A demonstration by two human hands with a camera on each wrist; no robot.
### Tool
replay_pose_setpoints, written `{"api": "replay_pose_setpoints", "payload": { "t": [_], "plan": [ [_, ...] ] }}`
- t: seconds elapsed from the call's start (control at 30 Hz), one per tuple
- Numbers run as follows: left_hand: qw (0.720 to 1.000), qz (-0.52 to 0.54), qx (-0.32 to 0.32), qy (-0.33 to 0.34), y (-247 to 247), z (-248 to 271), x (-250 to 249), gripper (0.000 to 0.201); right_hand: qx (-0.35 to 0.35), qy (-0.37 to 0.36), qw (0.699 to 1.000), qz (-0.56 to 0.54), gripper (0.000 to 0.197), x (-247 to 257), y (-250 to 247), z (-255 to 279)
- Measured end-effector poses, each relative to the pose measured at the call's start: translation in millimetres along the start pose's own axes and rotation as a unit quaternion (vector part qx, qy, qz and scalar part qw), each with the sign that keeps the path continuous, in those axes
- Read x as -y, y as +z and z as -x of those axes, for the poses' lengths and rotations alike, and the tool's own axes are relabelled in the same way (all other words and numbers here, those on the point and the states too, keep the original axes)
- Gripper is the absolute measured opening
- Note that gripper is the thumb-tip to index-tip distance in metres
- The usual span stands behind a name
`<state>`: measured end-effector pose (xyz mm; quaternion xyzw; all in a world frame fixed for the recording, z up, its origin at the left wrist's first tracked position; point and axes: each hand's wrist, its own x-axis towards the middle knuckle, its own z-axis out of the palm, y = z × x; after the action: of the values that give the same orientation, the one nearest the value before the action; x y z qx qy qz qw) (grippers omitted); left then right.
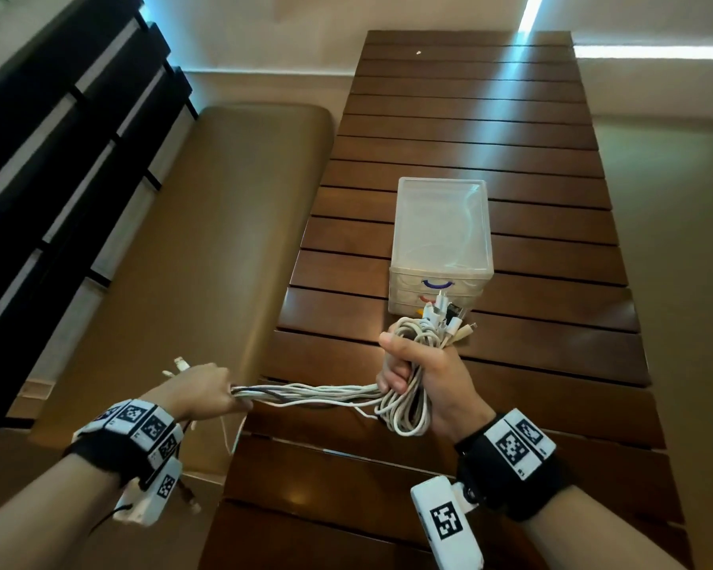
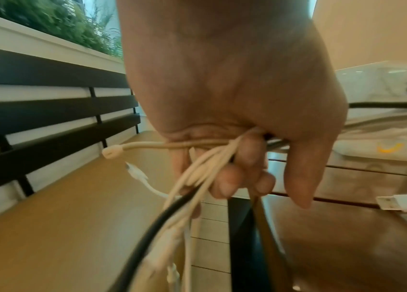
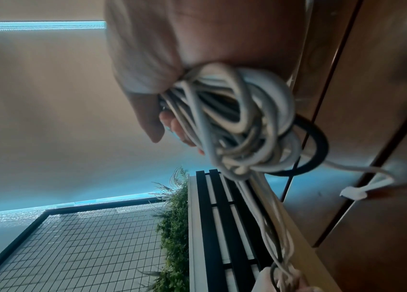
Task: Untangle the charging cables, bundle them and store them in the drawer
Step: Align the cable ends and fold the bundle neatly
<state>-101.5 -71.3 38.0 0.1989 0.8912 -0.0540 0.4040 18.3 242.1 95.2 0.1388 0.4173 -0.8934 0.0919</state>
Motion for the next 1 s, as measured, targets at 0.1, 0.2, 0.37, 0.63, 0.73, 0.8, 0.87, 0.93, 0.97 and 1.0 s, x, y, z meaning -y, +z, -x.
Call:
{"api": "replay_pose_setpoints", "payload": {
  "t": [0.1,0.2,0.37,0.63,0.73,0.8,0.87,0.93,0.97,1.0],
  "plan": [
    [1.000,0.000,-0.008,-0.014,-2.2,2.2,15.4,0.028,-0.012,0.000,1.000,-0.012,0.022,0.4,-5.3,0.7],
    [0.999,-0.008,-0.022,-0.042,0.7,-0.1,35.0,0.020,-0.016,-0.011,1.000,-0.018,0.024,6.3,-15.7,3.6],
    [0.996,0.004,-0.020,-0.083,13.8,-11.8,58.4,0.024,-0.021,-0.030,0.999,-0.031,0.031,16.5,-36.3,8.3],
    [0.991,0.001,0.079,-0.112,-25.6,-3.8,5.5,0.116,-0.030,-0.023,0.999,-0.012,0.029,11.0,-43.6,17.7],
    [0.999,0.043,-0.029,-0.002,-70.9,22.6,-52.8,0.121,-0.037,-0.034,0.999,-0.019,0.030,8.8,-40.9,18.3],
    [0.978,0.116,-0.081,0.155,-79.1,36.1,-102.8,0.116,-0.038,-0.037,0.998,-0.022,0.031,7.9,-38.5,17.4],
    [0.947,0.151,-0.063,0.275,-71.6,42.5,-156.5,0.112,-0.034,-0.038,0.999,-0.020,0.031,8.3,-35.5,16.3],
    [0.933,0.160,-0.032,0.322,-51.5,35.7,-197.2,0.091,-0.028,-0.040,0.999,-0.020,0.030,11.0,-33.4,15.5],
    [0.930,0.174,-0.024,0.321,-42.0,29.0,-210.3,0.067,-0.027,-0.042,0.999,-0.019,0.030,13.0,-32.8,15.2],
    [0.926,0.204,-0.018,0.317,-33.8,22.7,-218.1,0.043,-0.027,-0.042,0.999,-0.018,0.029,15.3,-32.8,14.7]
  ]
}}
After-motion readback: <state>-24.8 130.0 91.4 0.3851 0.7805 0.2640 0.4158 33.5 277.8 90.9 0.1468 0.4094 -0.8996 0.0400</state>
